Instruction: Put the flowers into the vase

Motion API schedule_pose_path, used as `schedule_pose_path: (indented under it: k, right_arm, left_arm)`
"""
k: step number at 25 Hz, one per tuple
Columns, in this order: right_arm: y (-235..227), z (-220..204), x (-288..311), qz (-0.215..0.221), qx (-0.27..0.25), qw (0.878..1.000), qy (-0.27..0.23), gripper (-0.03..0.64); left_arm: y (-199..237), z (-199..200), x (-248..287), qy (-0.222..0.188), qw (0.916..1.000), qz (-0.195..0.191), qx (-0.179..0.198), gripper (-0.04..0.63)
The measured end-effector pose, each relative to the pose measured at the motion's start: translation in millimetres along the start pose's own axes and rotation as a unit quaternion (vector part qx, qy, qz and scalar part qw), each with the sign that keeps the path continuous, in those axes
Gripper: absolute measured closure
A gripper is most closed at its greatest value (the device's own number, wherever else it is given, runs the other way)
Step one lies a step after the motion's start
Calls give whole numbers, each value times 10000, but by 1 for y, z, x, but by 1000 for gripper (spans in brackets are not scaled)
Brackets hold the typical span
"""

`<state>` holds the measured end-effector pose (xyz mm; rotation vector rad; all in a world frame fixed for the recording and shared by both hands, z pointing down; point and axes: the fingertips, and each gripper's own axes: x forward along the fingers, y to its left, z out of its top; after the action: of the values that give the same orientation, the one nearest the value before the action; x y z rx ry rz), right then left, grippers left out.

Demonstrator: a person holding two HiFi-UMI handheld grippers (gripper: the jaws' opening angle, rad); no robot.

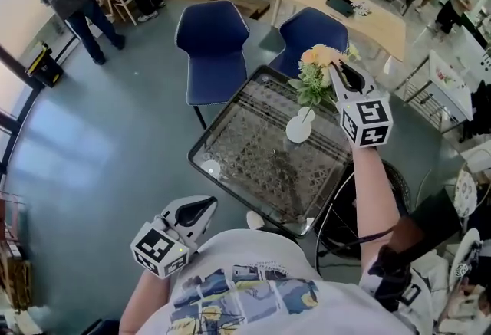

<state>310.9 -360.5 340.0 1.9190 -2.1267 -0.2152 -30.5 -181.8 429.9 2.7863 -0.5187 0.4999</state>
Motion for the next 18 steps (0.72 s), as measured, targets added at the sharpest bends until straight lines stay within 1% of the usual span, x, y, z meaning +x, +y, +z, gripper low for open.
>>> schedule_pose_path:
  k: [4,8,13,18]
  right_arm:
    - [-23,-20,-2,-274,-60,9996,-1,559]
    - [-29,-47,11,-303,-170,9994,19,559]
    - [-13,-89,21,-189,-184,9996,88,558]
    - [20,-135,26,6,-239,9990,387,557]
  left_arm:
    - [-2,1,12,44,10000,10,-30,586]
    - [1,3,29,85,9998,118,-102,586]
    - [0,0,35,144,9992,250,-262,586]
    - [7,-7,32,211,9989,266,-320,586]
